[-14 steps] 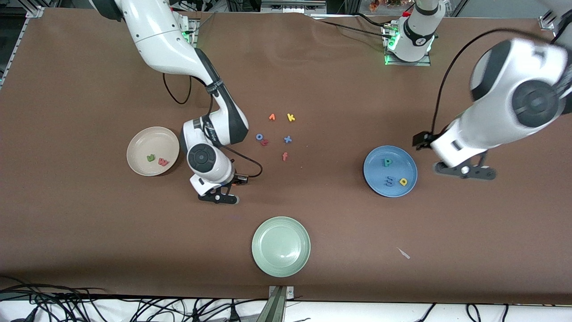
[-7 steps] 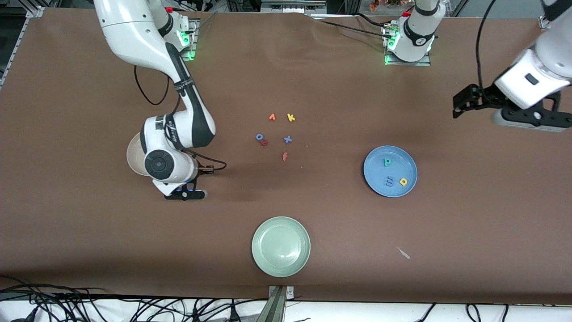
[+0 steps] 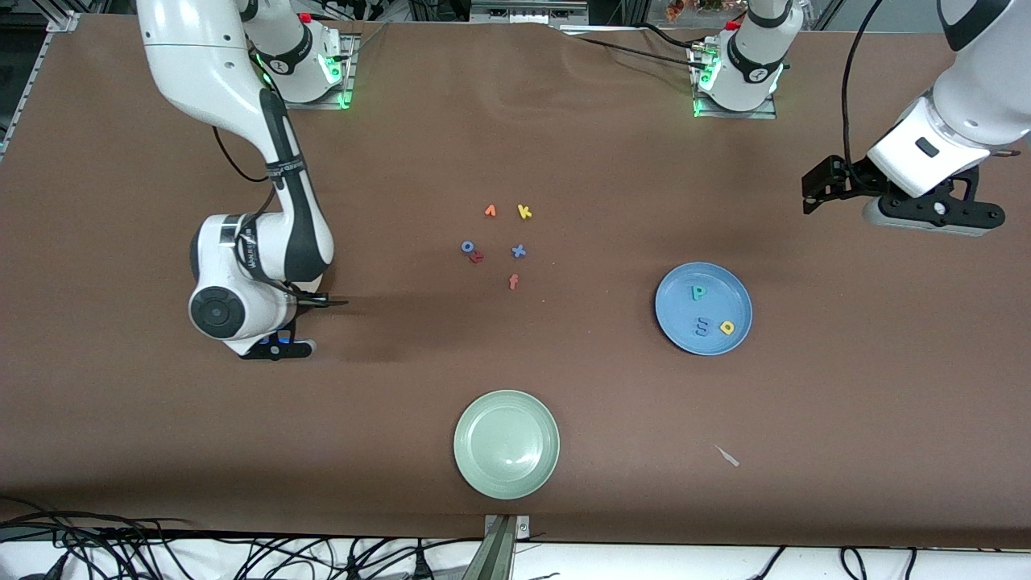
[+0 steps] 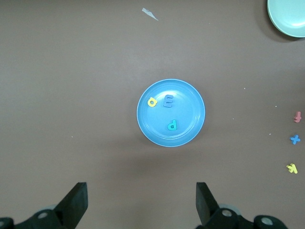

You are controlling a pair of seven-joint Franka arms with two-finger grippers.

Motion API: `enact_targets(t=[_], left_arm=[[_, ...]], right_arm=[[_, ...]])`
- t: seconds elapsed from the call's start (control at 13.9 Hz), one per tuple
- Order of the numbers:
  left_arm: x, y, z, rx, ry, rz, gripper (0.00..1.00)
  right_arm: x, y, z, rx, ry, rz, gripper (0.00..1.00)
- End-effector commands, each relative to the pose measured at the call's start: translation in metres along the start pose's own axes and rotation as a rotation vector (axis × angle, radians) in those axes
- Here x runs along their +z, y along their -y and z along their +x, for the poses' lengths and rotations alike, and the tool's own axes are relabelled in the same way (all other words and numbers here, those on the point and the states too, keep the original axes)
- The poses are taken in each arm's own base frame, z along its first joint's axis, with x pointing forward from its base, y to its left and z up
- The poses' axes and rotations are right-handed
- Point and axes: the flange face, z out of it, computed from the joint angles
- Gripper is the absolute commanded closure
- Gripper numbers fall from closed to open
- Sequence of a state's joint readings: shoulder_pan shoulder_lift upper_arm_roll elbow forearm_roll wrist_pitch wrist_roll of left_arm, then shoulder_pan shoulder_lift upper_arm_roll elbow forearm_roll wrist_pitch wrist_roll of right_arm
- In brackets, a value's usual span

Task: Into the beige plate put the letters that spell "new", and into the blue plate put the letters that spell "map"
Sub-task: 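Open the right gripper to drop the e in the white plate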

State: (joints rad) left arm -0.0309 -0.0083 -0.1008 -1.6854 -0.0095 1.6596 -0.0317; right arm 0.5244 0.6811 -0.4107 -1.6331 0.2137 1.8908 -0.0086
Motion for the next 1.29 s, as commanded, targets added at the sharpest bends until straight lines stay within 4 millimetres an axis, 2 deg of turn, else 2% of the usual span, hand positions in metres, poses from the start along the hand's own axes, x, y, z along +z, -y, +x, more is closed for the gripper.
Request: enact_targets(t=[0.0,0.07,0.22,0.36,0.57,0.72,0.93,1.22], left_arm=[[-0.005,0.007,-0.005,-0.003,-0.020,0.021,0.00],[-0.006,0.011,-0.002,-0.011,-0.023,0.021,0.00],[-0.004,0.017,0.003,-0.038,-0.018,0.007,0.00],[-0.005,0.013,0.003,-0.033,-0.019,0.004,0.00],[-0.005,0.015,0.003,-0.032,-0.021,0.004,0.00],[-0.005,0.015,0.003,-0.030,-0.021,0.004,0.00],[-0.005,0.015,0.003,-0.034,-0.021,0.002,0.00],[-0.005,0.015,0.003,-0.034,-0.022,0.000,0.00]], right_arm=[[-0.001,-0.024,-0.009,-0.001,0.039,0.042,0.47],[0.002,-0.032,-0.010,0.022,0.052,0.048,0.00],[0.002,-0.029,-0.013,0.025,0.086,0.049,0.00],[-0.006,-0.023,-0.013,0.013,0.080,0.052,0.00],[-0.034,0.001,-0.015,-0.028,0.087,0.049,0.00],[-0.063,0.018,-0.021,-0.062,0.093,0.043,0.00],[-0.084,0.029,-0.040,-0.091,0.169,0.027,0.00],[-0.139,0.037,-0.068,-0.140,0.091,-0.024,0.00]])
